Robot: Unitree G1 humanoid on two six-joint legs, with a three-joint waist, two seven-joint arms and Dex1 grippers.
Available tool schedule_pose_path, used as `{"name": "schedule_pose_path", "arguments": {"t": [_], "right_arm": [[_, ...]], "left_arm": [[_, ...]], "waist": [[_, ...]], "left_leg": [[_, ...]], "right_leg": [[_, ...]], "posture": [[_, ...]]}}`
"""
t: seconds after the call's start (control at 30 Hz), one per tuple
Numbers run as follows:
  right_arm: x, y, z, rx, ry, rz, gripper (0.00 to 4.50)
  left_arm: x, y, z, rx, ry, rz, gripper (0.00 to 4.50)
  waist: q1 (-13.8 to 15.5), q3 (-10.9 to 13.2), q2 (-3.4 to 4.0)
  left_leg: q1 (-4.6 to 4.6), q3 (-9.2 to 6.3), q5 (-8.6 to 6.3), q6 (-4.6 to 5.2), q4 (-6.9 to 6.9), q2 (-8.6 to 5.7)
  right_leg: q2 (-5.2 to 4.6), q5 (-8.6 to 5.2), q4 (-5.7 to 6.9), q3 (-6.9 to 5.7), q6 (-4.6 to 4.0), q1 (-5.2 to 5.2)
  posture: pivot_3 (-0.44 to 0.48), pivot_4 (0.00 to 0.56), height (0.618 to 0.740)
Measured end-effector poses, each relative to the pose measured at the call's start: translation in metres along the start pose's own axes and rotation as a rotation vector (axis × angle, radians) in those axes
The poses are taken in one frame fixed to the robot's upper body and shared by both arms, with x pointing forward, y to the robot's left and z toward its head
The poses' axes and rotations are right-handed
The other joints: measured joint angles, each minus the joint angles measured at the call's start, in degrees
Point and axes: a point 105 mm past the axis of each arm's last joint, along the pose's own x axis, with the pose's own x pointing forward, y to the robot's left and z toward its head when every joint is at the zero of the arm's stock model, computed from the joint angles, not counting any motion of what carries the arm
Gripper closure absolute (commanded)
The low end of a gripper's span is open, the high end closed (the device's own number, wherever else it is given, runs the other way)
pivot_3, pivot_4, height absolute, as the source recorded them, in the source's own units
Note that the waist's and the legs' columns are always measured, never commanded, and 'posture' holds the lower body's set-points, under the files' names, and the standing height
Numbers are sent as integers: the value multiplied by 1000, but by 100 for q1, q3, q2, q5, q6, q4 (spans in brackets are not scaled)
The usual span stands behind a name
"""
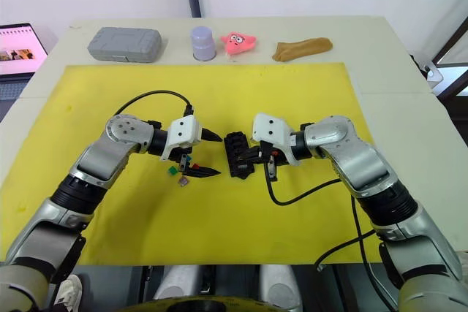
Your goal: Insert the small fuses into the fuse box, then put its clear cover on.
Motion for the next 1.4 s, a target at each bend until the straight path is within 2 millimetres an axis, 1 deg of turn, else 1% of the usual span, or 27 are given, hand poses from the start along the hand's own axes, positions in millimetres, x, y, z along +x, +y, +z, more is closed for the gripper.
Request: {"name": "schedule_pose_path", "arguments": {"t": [0.07,0.13,0.17,0.23,0.4,0.6,0.77,0.83,0.9,0.97,1.07,1.13,1.23,1.27,1.3,1.33,1.37,1.4], "right_arm": [[0,0,-2,-12,11,-2,4474],[2,1,-4,-23,24,-1,4474],[2,1,-5,-23,29,1,4474],[1,1,-7,-28,34,0,4474],[-1,-1,-5,-25,25,-12,4474],[-2,-4,0,59,-14,-15,4474],[-11,-11,5,142,-36,-46,4474],[-15,-14,11,151,-54,-55,4474],[-21,-14,23,135,-80,-59,4474],[-30,-15,32,99,-85,-71,4474],[-51,-17,33,46,-34,-113,4474],[-70,-18,26,26,24,-149,4474],[-90,-16,13,12,91,-173,3683],[-99,-16,6,16,120,-184,3187],[-107,-15,0,26,141,-192,2669],[-116,-15,-6,38,164,-203,2316],[-128,-14,-13,53,191,-219,1669],[-137,-15,-18,73,209,-238,1261]], "left_arm": [[0,0,0,0,0,0,0],[0,0,0,0,0,0,0],[0,0,0,0,0,0,0],[0,0,0,0,0,0,0],[0,0,0,0,0,0,0],[0,0,0,-3,-2,-2,0],[-6,2,1,-13,-7,-2,0],[-10,4,3,-18,-13,2,0],[-16,6,8,-39,-38,4,0],[-28,8,13,-58,-50,5,0],[-59,11,17,-94,-48,26,0],[-83,13,17,-124,-25,57,0],[-113,12,10,-163,17,103,0],[-124,11,5,-188,38,119,0],[-133,10,-2,-214,58,138,0],[-144,9,-9,-242,84,161,0],[-158,6,-18,-275,118,192,0],[-170,4,-25,-308,145,221,0]], "waist": [[0,-1,-1],[0,-2,-3],[0,-3,-5],[1,-10,-6],[2,-18,-12],[1,-17,-11],[4,-15,-11],[0,-14,-9],[-6,-14,-9],[-2,-14,-9],[0,-13,-8],[0,-12,-9],[0,-12,-8],[0,-11,-7],[1,-10,-7],[0,-9,-6],[-7,-6,-3],[-17,-5,-2]], "left_leg": [[15,0,-1,1,-2,0],[42,0,-11,20,-7,0],[59,0,-25,45,-9,0],[68,0,-27,48,-9,1],[67,0,-27,48,-8,1],[60,0,-27,48,-8,2],[43,-1,-26,47,-8,2],[25,0,-25,44,-7,2],[-1,-1,-14,25,-4,3],[-31,-3,-3,4,-2,3],[-41,-2,-3,4,-5,1],[-41,-1,-4,6,-6,1],[-39,2,-11,19,-6,1],[-39,3,-24,42,-6,1],[-38,4,-26,46,-6,1],[-38,4,-26,46,-6,2],[-38,6,-27,48,-6,3],[-36,9,-28,50,-7,3]], "right_leg": [[0,0,-5,0,0,16],[1,0,-9,0,0,40],[1,0,-10,0,0,56],[1,0,-12,0,0,66],[0,0,-12,1,0,66],[0,0,-11,2,0,55],[-1,0,-10,2,0,38],[-1,0,-10,2,0,21],[-1,0,-8,2,0,-4],[-1,0,-4,-1,0,-33],[-2,0,-6,-1,0,-44],[-2,0,-9,-1,0,-43],[-2,0,-9,0,0,-40],[-1,0,-8,0,0,-41],[-1,0,-8,0,0,-41],[0,0,-8,0,0,-41],[0,0,-8,0,0,-42],[0,0,-8,2,0,-42]], "posture": [[0,150,740],[0,150,740],[0,150,740],[0,150,740],[0,150,740],[0,150,740],[0,150,740],[0,150,740],[0,150,740],[0,150,740],[0,150,740],[0,150,740],[0,150,740],[0,150,740],[0,150,740],[0,150,740],[0,150,740],[0,150,740]]}}
